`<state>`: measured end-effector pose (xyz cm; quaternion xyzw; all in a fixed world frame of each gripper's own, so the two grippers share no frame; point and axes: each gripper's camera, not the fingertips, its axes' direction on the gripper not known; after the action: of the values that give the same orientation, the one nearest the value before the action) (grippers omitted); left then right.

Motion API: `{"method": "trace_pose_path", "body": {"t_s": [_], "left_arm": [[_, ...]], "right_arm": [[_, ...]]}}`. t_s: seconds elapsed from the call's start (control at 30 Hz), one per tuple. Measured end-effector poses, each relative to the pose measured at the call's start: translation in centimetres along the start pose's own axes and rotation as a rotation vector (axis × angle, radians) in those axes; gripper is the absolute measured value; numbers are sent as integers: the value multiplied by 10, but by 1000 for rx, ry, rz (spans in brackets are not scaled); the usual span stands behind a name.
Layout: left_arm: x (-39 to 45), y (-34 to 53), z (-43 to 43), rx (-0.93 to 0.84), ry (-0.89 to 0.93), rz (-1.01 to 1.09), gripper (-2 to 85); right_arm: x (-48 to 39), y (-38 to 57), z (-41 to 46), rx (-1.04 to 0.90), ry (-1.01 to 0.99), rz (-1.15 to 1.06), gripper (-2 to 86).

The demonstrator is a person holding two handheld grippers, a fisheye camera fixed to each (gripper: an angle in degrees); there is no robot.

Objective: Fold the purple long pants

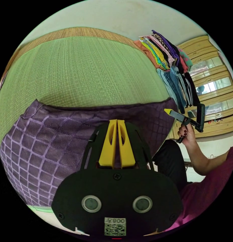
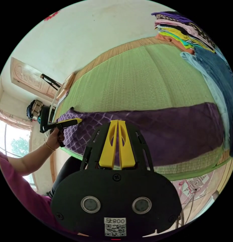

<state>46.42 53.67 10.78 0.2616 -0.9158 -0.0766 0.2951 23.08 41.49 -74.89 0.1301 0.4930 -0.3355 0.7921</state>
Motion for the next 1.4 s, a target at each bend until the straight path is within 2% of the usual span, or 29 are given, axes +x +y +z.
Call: {"method": "trace_pose_path", "body": {"t_s": [0.2,0.33,0.57,0.73,0.97,1.13,1.27,1.4], "left_arm": [[58,-45,-50,53,82,16,3],[129,-94,-61,-25,80,139,11],[267,-200,-60,-133,278,386,75],[359,-281,-47,-221,309,511,91],[465,-379,-33,-346,249,606,117],[500,-418,-35,-387,166,618,87],[515,-435,-51,-440,231,634,47],[527,-441,-77,-413,306,637,36]], "right_arm": [[110,64,-44,60,102,162,1],[161,88,-52,65,-2,215,4],[258,162,-122,268,51,355,45],[330,201,-147,320,84,451,73],[401,225,-143,316,-5,456,82],[437,240,-145,323,-57,434,81],[465,253,-147,329,-111,418,84],[491,268,-151,344,-190,397,92]]}}
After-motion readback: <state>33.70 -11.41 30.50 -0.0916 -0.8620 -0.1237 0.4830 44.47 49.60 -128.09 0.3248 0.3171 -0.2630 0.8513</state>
